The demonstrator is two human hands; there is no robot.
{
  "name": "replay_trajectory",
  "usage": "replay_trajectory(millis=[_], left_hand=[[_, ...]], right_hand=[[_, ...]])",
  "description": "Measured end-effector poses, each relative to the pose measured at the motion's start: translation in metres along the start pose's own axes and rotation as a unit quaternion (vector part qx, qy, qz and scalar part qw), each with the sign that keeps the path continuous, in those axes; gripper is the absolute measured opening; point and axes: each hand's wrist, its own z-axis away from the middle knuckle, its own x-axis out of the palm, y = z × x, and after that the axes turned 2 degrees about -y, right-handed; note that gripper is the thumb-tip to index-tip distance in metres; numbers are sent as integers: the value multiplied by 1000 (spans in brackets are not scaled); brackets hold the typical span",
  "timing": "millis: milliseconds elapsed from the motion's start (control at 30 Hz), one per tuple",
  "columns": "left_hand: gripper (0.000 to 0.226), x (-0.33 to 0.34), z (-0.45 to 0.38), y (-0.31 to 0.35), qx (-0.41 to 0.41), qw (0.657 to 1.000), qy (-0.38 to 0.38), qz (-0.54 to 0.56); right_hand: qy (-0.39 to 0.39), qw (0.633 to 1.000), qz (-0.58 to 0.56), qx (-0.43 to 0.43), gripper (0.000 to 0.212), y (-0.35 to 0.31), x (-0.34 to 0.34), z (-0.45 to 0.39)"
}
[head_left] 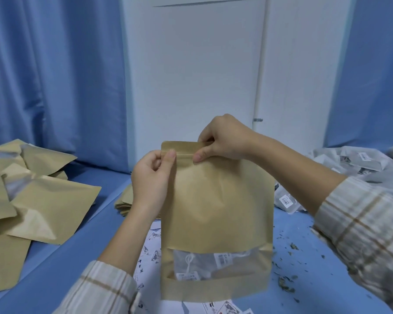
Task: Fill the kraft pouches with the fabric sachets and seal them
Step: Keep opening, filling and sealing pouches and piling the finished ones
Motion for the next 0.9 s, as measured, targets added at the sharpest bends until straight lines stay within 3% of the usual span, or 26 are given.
replay_trajectory(millis=[67, 233, 433, 567, 800, 900], left_hand=[[23, -1, 0, 2, -28, 998, -44, 25], [38, 0, -4, 3, 4, 1000, 6, 28], [22, -6, -7, 4, -5, 998, 33, 46], [24, -7, -8, 6, -7, 999, 27, 45], [26, -8, -8, 7, -13, 998, 27, 48], [31, 0, -1, 7, -3, 999, -4, 43]], right_hand=[[-8, 1000, -25, -2, 32, 3, -1, 1], [-8, 1000, -10, 12, 37, 10, -8, 5], [-16, 1000, 18, 12, 39, 23, -19, 20], [-14, 999, 31, 9, 44, 31, -23, 29], [-12, 1000, 15, 24, 38, 45, -24, 40], [-11, 998, -52, 36, 20, 38, -19, 38]])
